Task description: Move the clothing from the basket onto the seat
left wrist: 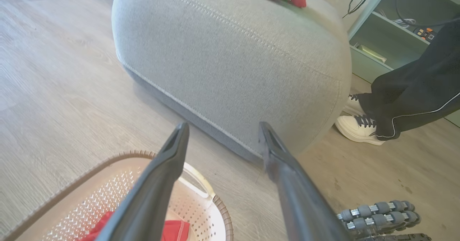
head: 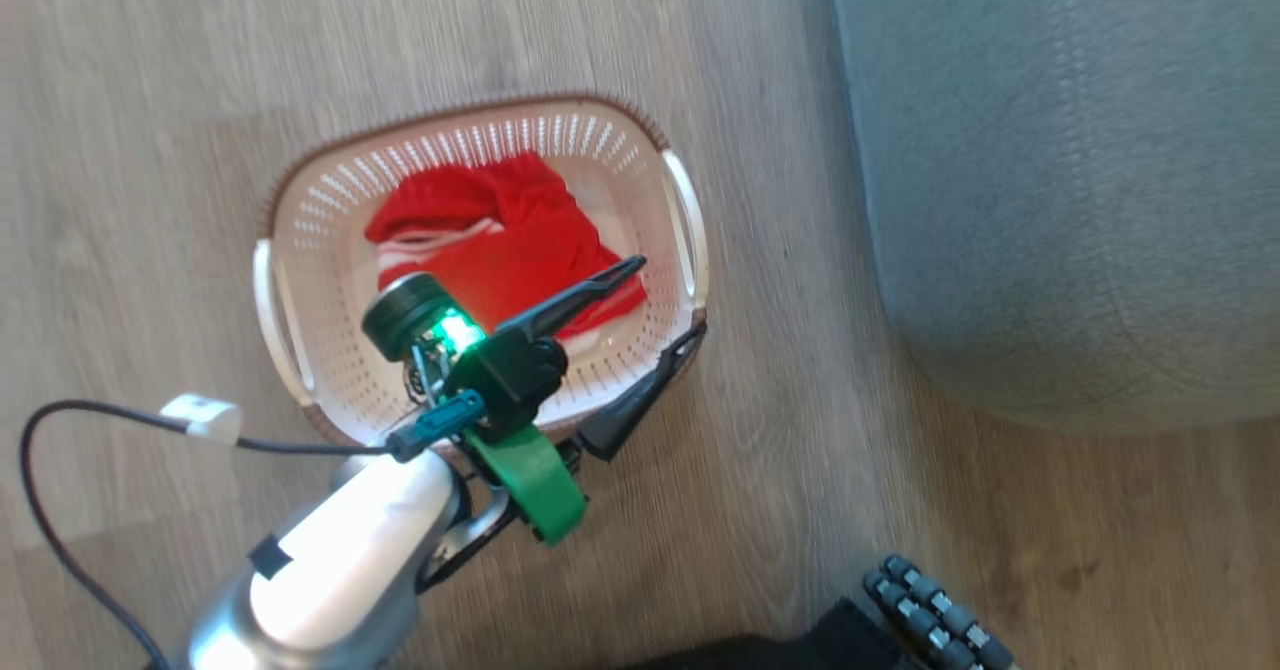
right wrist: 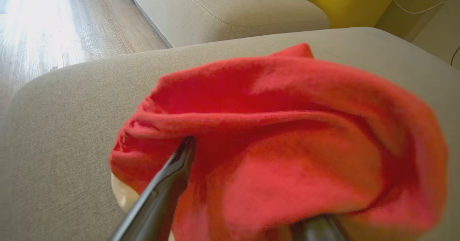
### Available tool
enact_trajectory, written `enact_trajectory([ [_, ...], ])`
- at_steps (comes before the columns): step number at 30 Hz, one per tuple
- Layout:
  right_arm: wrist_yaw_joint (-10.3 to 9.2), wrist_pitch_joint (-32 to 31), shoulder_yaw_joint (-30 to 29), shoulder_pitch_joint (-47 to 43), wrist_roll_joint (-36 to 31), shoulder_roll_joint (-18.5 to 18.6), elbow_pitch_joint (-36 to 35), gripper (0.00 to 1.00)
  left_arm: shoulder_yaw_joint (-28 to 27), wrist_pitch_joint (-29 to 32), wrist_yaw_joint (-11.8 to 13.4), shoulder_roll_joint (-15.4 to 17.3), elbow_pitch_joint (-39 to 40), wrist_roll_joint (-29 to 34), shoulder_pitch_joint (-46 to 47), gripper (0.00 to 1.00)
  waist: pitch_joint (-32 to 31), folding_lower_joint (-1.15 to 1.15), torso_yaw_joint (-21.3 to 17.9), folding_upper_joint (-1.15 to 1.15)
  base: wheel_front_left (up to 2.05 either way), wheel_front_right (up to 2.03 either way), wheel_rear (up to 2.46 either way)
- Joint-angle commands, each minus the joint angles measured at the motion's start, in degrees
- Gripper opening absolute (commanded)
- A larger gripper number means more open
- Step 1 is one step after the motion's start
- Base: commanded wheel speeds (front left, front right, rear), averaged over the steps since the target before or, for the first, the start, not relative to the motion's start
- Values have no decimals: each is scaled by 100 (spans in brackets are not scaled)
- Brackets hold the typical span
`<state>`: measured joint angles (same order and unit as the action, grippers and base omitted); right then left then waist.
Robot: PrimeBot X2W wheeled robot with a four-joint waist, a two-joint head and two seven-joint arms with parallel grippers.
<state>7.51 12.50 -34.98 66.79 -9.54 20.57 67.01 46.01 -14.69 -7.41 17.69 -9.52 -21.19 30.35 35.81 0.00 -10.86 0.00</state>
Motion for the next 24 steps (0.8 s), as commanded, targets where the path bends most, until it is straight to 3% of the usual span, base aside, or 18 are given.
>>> enact_trajectory([
  [1,-2,87,80,-156,-34,222,-130,100,-185,-31,-8,-5,138,-25,-98,100,-290,0,29,0,0,0,0],
  [13,-2,243,1149,-895,387,150,-242,100,-603,-31,-8,-545,-79,-96,-558,100,-1622,0,177,0,0,0,0],
  [24,-2,249,2691,-2152,2173,-300,-2099,100,-1380,-31,-8,-738,-44,-46,-1125,100,-2589,0,353,0,0,0,0],
])
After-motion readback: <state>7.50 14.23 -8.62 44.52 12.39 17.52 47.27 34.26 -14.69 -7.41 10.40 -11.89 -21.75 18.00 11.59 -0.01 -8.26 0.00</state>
